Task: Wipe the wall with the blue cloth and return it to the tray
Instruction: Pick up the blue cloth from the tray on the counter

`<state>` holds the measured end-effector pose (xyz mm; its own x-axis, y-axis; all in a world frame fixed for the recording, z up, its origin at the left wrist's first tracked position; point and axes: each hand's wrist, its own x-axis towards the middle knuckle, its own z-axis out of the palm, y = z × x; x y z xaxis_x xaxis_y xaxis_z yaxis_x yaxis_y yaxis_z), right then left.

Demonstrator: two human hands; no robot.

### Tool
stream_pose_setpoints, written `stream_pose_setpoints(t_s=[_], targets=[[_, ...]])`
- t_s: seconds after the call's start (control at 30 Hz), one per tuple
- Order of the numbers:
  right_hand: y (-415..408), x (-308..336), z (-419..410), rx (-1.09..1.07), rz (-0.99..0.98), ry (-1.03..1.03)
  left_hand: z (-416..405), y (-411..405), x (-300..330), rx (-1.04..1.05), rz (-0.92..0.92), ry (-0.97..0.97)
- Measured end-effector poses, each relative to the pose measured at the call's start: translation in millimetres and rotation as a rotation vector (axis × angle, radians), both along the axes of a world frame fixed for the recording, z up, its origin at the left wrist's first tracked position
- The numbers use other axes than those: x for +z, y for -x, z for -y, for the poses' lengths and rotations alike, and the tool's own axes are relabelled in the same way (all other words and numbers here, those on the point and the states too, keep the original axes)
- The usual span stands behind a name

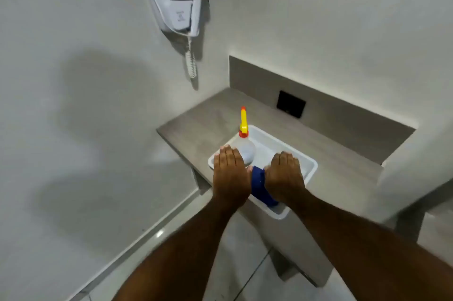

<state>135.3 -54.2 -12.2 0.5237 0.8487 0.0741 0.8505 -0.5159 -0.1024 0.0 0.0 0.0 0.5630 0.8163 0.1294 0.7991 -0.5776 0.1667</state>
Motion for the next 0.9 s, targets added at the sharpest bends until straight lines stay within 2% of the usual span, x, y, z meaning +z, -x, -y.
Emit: stream_pose_setpoints(t_s=[0.1, 0.2, 0.33, 0.43, 0.57, 0.67, 0.77, 0.83, 0.9], targets=[[-22.6, -34.8, 8.1, 0.003, -0.16, 0.125, 4.6, -24.0, -27.5, 0.019, -0.016, 0.131], [-37.7, -52.4, 5.0, 0.03, -0.234, 0.292, 0.2, -46.7, -36.6, 0.056, -0.123, 0.304], [-57.3, -63.6, -8.3, 0.015, -0.313, 0.272, -17.4, -65.6, -48.8, 0.102, -0.242, 0.541], [-68.6, -72.9, -20.4, -0.012, -0.347, 0.259, -28.1, -73.5, -60.9, 0.104, -0.241, 0.567], [-81.1, -74.9, -32.8, -0.021, -0.566, 0.232, -32.8, -86.7, -62.9, 0.074, -0.181, 0.611], [-79.7, -51.8, -35.5, -0.159, -0.728, 0.1, -28.9, -87.3, -49.4, -0.052, -0.051, 0.58], [-73.7, -4.2, -18.9, -0.265, -0.964, -0.127, -22.4, -62.4, -18.0, -0.156, 0.23, 0.582], [-58.1, 33.9, 10.7, -0.126, -1.155, -0.177, -11.4, -23.8, 7.3, -0.271, 0.434, 0.616], [-27.7, 62.4, 45.5, 0.043, -1.362, -0.136, 2.8, 23.4, 20.5, -0.4, 0.54, 0.655]])
